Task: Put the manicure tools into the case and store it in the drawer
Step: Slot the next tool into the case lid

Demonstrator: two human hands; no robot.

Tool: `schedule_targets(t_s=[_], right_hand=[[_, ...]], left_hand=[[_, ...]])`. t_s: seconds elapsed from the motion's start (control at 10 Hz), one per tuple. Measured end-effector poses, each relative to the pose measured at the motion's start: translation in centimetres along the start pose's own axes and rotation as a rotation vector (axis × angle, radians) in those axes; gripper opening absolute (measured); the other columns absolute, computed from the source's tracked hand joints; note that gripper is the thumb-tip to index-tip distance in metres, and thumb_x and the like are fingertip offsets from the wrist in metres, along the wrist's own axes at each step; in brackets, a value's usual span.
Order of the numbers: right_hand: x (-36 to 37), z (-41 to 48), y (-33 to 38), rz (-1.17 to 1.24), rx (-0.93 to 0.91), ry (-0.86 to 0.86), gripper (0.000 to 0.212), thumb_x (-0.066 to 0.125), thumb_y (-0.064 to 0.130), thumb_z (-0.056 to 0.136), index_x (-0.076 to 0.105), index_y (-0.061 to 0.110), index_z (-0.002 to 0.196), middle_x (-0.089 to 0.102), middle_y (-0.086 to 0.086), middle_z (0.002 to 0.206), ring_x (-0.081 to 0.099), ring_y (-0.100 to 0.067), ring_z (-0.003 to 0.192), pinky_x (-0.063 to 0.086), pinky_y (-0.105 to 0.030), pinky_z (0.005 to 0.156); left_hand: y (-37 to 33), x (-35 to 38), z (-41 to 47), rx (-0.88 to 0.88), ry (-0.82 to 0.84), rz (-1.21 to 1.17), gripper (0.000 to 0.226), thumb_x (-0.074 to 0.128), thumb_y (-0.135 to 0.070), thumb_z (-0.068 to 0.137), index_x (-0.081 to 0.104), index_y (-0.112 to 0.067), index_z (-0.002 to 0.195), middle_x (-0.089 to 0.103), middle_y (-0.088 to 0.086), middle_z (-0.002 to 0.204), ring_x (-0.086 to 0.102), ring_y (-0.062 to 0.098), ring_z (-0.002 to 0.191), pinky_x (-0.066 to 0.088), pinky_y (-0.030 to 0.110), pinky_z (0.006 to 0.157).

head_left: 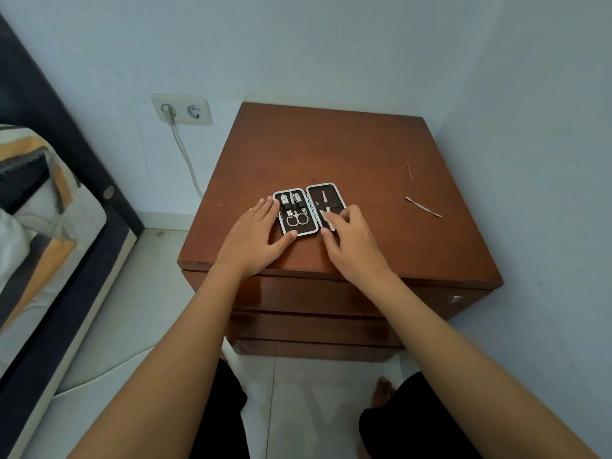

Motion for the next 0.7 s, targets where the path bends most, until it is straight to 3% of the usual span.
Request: schedule_targets(t_s=[0.2,0.3,0.4,0.5,0.6,0.7], right_hand=[[0.2,-0.5,-0.1,-0.101,-0.027,0.008,0.033,0.045,0.028,0.095,0.055,0.009,0.119,0.045,-0.011,0.105,0.046,-0.025,0.097,0.047,-0.037,0.079],[1.2,0.1,-0.3,-0.173,0.018,0.072,0.041,0.042,0.035,0.095,0.046,0.014,0.129,0.041,-0.011,0.113,0.042,-0.026,0.099,0.043,-0.038,0.083],[1.6,0.5,-0.6,-0.135,0.047,0.118,0.046,0.043,0.036,0.094,0.041,0.015,0.134,0.04,-0.01,0.116,0.04,-0.026,0.104,0.041,-0.037,0.089],[-0.6,0.7,-2.1,0.093,0.083,0.02,0.039,0.048,0.027,0.093,0.048,0.01,0.128,0.043,-0.011,0.114,0.044,-0.025,0.11,0.04,-0.037,0.098],[-3.5,0.9,-6.2,0.029,0.174,-0.099,0.037,0.049,0.022,0.091,0.051,0.009,0.125,0.046,-0.014,0.12,0.045,-0.029,0.117,0.037,-0.037,0.101],[-4.3,0.8,-11.3,-0.071,0.355,-0.035,0.048,0.045,0.03,0.094,0.038,0.011,0.138,0.034,-0.016,0.144,0.028,-0.031,0.137,0.027,-0.042,0.112]], left_hand=[[0.0,-0.1,0.0,-0.003,-0.004,0.003,0.074,0.039,-0.054,0.092,0.014,-0.014,0.149,0.013,0.004,0.159,0.008,0.015,0.147,0.006,0.03,0.117],[0.0,-0.1,-0.1,-0.006,-0.004,0.001,0.074,0.038,-0.054,0.092,0.014,-0.014,0.149,0.013,0.003,0.159,0.008,0.014,0.147,0.006,0.029,0.117],[-0.1,-0.1,-0.1,-0.008,0.001,0.004,0.074,0.038,-0.054,0.092,0.013,-0.015,0.15,0.012,0.003,0.159,0.008,0.014,0.147,0.005,0.029,0.117],[-0.1,-0.1,0.0,-0.003,0.004,0.006,0.073,0.038,-0.053,0.092,0.014,-0.014,0.149,0.012,0.003,0.159,0.008,0.015,0.147,0.006,0.029,0.117],[-0.1,-0.2,0.0,0.003,-0.001,0.003,0.073,0.039,-0.053,0.092,0.015,-0.014,0.149,0.013,0.003,0.159,0.009,0.015,0.147,0.007,0.03,0.117],[-0.1,-0.2,-0.1,0.006,-0.005,0.004,0.073,0.039,-0.053,0.092,0.015,-0.014,0.149,0.013,0.003,0.159,0.009,0.015,0.147,0.007,0.03,0.117]])
Point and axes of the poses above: each hand's wrist, its own z-axis towards the middle knuckle, its own x-axis out of the palm, y = z × x, the point moved 10 cm from there along z, towards the middle knuckle
